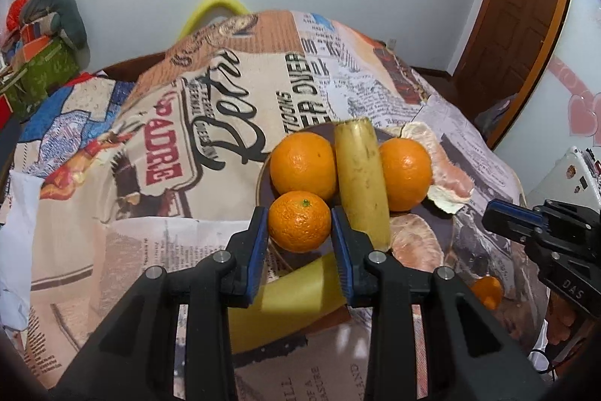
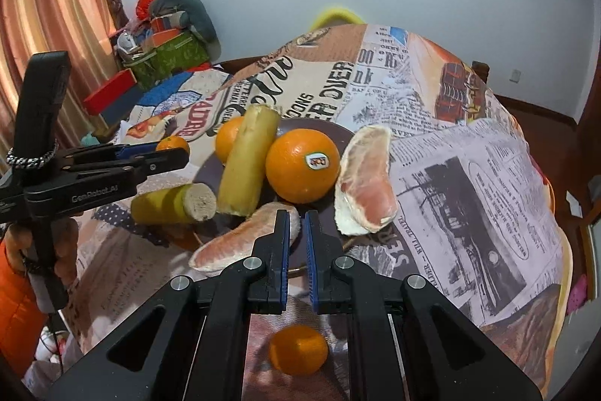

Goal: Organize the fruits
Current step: 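Set the tangerine on the plate while the right tool drops the pomelo segment there, then grasp a second yellow stick with the left tool while the right tool grasps a tangerine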

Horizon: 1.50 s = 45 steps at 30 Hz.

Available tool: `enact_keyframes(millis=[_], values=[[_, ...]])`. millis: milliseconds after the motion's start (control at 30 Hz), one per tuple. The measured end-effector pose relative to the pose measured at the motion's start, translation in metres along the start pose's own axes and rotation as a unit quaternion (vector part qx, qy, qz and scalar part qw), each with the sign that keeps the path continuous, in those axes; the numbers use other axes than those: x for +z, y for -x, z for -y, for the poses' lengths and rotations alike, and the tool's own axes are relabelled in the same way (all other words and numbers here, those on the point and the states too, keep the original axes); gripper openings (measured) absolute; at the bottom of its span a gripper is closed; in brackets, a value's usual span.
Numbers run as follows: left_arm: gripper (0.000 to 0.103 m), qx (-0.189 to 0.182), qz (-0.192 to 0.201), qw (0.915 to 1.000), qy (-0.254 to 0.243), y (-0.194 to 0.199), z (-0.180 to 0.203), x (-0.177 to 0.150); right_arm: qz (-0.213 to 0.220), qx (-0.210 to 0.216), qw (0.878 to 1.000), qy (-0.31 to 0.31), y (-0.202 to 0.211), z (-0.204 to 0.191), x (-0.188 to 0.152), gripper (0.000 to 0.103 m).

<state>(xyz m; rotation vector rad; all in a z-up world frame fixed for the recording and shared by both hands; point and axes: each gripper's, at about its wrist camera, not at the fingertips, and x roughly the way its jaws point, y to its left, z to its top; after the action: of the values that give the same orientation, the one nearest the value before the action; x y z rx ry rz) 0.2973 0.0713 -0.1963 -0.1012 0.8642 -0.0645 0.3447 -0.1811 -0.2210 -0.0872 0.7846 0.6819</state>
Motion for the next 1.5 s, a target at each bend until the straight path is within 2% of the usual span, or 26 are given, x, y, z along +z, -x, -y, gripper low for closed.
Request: enact_keyframes(millis=[300,400,533,667,700,867,1033,1167,1400,1467,1500], values=[[0.033,-0.023,-0.038,0.999,0.008,-0.026,0.003,0.004,-0.012,-0.004,1.0,-0.011,-0.006,0.01,-0.007,0.014],[0.05,-0.018,-0.046,0.9987,0.008,-0.027,0.005,0.004,-0.014,-0.004,1.0,-0.013,-0.007,0.012,-0.008,0.015],[0.05,-0.015,-0.042,0.999,0.002,-0.021,0.006,0.002,-0.014,-0.004,1.0,-0.015,-0.005,0.013,-0.009,0.017],[0.051,-0.014,-0.036,0.9992,-0.002,-0.009,0.005,0.0,-0.01,-0.011,1.0,-0.015,0.001,0.013,-0.011,0.04],[0.052,-0.011,-0.034,0.9994,-0.005,-0.004,0.005,-0.001,-0.008,-0.014,1.0,-0.014,0.002,0.012,-0.012,0.043],[0.062,-0.003,-0.026,0.9996,-0.009,0.015,0.0,-0.009,-0.007,-0.018,1.0,-0.013,0.012,0.012,-0.017,0.043],[0.067,0.007,-0.036,0.9992,-0.014,0.026,-0.002,-0.025,-0.014,-0.018,1.0,-0.016,0.017,0.012,-0.025,0.043],[0.072,0.023,-0.048,0.9984,-0.022,0.024,-0.001,-0.036,-0.021,-0.015,1.0,-0.016,0.02,0.009,-0.033,0.043],[0.075,0.042,-0.064,0.9963,-0.04,0.01,0.004,-0.043,-0.034,-0.005,0.999,-0.023,0.018,0.005,-0.043,0.044],[0.083,0.042,-0.065,0.9961,-0.043,0.007,0.006,-0.043,-0.038,-0.003,0.999,-0.024,0.016,0.004,-0.045,0.044],[0.084,0.043,-0.066,0.9959,-0.045,0.005,0.008,-0.042,-0.04,-0.002,0.999,-0.024,0.015,0.003,-0.046,0.044]])
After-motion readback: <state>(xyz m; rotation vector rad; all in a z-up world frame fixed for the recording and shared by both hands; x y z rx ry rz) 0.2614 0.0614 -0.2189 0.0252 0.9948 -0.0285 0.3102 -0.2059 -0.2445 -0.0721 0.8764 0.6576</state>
